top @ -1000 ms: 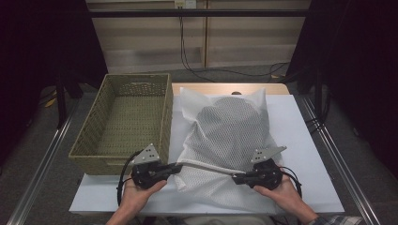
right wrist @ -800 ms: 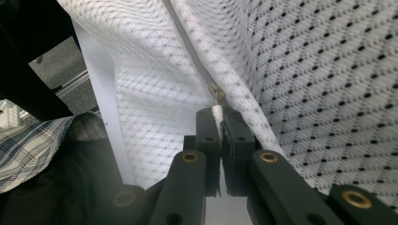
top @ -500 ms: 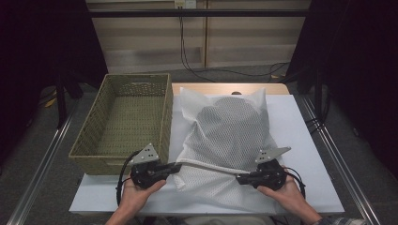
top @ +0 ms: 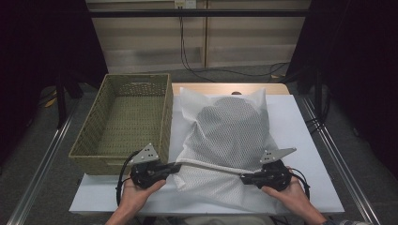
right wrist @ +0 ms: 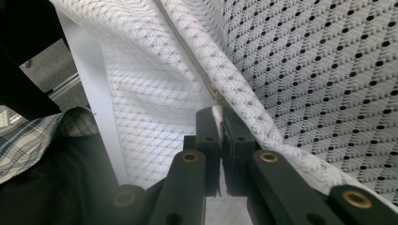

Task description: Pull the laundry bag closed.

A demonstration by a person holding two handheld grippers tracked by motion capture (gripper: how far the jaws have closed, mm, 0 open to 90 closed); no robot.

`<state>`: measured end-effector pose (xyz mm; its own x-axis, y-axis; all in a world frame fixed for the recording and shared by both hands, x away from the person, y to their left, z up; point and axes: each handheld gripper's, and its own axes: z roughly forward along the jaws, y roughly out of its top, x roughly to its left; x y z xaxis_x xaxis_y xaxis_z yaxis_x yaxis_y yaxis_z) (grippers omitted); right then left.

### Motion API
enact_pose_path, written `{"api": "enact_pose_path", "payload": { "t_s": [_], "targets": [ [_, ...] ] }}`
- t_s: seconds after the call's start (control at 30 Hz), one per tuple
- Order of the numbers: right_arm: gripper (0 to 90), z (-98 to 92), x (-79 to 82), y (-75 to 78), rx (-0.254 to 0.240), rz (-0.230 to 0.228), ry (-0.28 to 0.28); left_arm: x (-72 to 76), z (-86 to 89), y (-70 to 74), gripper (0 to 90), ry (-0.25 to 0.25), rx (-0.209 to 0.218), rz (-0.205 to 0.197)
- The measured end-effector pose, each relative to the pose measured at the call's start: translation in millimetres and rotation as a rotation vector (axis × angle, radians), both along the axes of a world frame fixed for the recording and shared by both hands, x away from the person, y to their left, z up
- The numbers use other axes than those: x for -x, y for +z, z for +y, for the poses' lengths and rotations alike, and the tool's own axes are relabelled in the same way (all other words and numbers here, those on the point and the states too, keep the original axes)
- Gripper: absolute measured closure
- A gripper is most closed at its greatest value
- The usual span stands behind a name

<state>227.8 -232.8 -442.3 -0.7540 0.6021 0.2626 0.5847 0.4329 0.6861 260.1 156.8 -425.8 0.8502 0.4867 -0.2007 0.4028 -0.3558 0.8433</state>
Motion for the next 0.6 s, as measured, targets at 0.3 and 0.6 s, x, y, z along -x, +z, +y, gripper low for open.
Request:
{"api": "enact_pose_path", "payload": {
  "t_s": [0.3, 0.6],
  "targets": [
    [87.0, -3.0, 0.4, -0.6, 0.003, 0.0, -0.005, 0.2, 0.6, 0.1, 86.8, -0.003, 0.003, -0.001],
    [87.0, -8.6, 2.3, 0.4, -0.001, 0.001, -0.024, 1.0, 0.7, -0.1, 86.8, -0.003, -0.005, -0.009]
  ]
}}
